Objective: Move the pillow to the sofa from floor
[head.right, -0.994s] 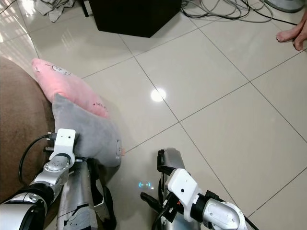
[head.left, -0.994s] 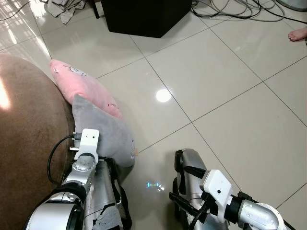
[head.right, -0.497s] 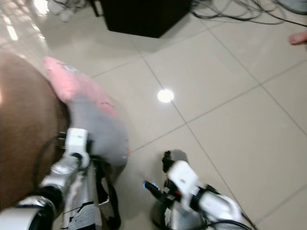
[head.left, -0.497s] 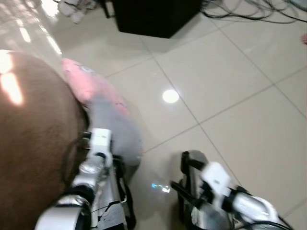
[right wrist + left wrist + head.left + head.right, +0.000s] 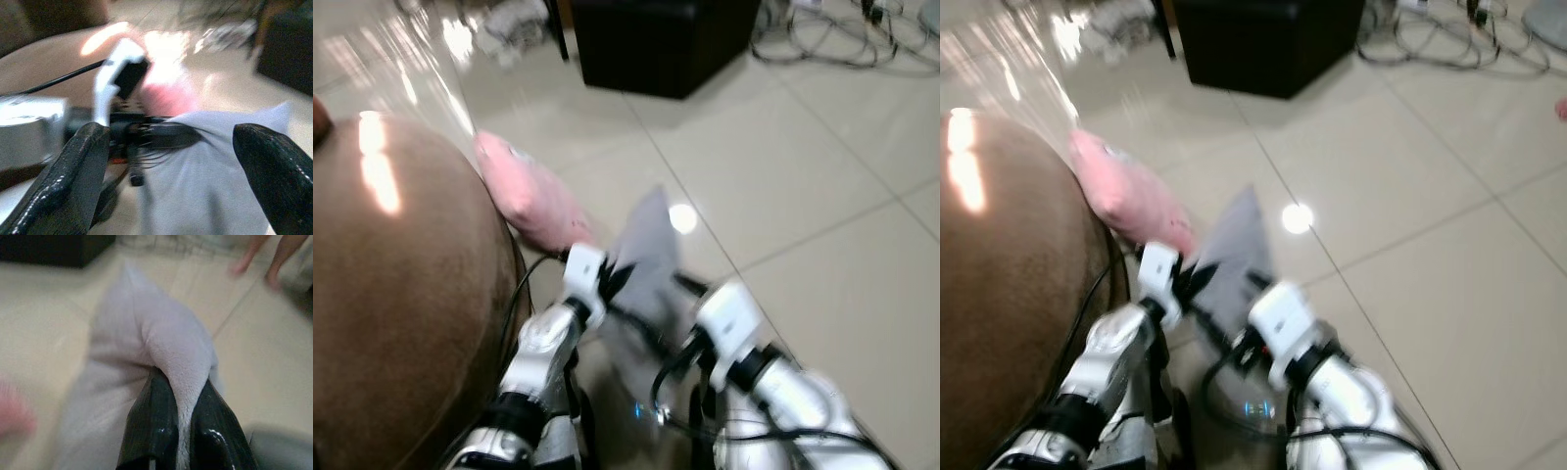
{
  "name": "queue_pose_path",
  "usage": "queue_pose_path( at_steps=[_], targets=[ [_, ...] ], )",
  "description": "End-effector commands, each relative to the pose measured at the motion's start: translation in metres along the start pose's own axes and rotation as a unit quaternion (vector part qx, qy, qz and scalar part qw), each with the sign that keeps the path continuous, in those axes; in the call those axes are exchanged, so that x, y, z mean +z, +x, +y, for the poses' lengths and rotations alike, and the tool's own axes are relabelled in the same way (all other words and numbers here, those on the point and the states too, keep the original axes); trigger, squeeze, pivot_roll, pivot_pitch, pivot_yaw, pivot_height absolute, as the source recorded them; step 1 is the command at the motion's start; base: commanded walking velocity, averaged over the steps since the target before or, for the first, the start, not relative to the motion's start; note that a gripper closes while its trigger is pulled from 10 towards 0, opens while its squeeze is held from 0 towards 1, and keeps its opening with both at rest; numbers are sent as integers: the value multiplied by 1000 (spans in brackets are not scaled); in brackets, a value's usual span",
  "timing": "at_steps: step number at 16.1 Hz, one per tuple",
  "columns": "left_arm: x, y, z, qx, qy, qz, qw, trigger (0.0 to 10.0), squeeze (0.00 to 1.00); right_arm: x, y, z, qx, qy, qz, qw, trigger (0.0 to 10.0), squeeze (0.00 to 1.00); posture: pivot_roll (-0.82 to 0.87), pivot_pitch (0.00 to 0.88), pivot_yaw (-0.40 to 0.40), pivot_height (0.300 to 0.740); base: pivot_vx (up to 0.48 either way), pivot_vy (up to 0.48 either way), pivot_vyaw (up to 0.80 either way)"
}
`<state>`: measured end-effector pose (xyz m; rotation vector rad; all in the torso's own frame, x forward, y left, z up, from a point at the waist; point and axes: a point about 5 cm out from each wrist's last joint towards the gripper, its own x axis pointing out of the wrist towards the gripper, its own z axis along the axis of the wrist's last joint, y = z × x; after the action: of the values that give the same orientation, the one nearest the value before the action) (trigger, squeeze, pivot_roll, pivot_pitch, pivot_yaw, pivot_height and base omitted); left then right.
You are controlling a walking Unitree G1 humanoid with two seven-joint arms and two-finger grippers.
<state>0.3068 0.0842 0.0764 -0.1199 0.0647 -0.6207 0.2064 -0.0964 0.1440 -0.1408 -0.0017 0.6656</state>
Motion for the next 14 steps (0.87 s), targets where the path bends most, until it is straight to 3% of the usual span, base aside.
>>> queue_pose_path(
  at_steps=[1,3,5,7,9,10,11,12,14],
  targets=[
    [30,8,-1,-6,7,-57,998,0,0,15,-4,-7,-39,1,-17,999,10000,0,-110,85,83,555,0,0,0],
    [57,9,6,24,16,-93,995,0,0,17,-20,-23,-120,-6,-9,993,10000,0,-116,62,96,555,0,0,0],
    [71,5,22,70,24,-102,992,0,0,-11,-40,-39,-194,-4,24,981,10000,0,-115,34,115,555,0,0,0],
    [78,-2,34,95,23,-101,990,0,0,-18,-37,-54,-264,7,18,964,10000,0,-120,11,129,565,0,0,0],
    [87,-9,42,125,30,-114,985,0,0,-19,-32,-62,-296,9,24,955,10000,0,-117,0,128,580,0,0,0],
    [96,-14,42,133,32,-131,982,3686,0,-23,-30,-64,-306,11,32,952,10000,0,-112,0,124,590,0,0,0],
    [99,-16,39,135,31,-136,981,10000,0,-27,-30,-66,-311,11,33,950,10000,0,-107,0,119,600,0,0,0],
    [99,-16,35,129,19,-128,983,10000,0,-29,-28,-67,-314,14,30,949,10000,0,-95,0,107,610,0,0,0],
    [92,-22,25,124,37,-108,986,10000,0,-28,-16,-70,-311,16,20,950,10000,0,-82,0,84,635,0,0,0]
  ],
)
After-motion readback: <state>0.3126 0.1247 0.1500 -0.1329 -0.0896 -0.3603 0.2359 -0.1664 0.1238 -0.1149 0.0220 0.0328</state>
